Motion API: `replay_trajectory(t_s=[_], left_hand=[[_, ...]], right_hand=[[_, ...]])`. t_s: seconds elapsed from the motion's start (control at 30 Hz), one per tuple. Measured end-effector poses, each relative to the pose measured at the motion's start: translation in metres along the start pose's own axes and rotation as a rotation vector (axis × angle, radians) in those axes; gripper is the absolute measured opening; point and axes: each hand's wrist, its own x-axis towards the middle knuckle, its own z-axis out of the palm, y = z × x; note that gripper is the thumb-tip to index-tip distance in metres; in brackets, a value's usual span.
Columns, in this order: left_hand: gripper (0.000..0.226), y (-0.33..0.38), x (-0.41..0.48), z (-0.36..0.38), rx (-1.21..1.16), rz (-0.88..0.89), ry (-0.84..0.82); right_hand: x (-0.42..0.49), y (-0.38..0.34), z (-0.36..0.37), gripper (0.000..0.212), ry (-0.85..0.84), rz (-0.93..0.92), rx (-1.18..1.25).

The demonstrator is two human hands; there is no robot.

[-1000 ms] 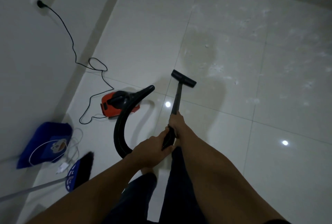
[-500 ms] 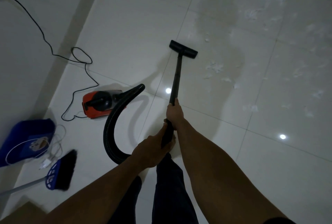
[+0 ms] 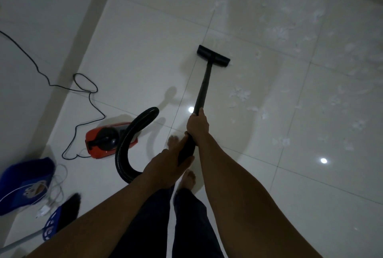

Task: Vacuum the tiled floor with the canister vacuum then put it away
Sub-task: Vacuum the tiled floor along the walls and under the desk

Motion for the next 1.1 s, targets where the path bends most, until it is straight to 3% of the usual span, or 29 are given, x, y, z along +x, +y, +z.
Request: replay_trajectory(t_s=[0.27, 1.1], left_hand=[[0.066, 0.036, 0.043, -0.056, -0.009, 0.039, -0.036], [0.065, 0.137, 0.227, -0.164, -0.240, -0.037, 0.056]], right_hand=[[0.023, -0.061, -0.018, 0.058, 0.015, 0.108, 0.068], [0.163, -0.269, -0.091, 0.061, 0.009, 0.032, -0.121]])
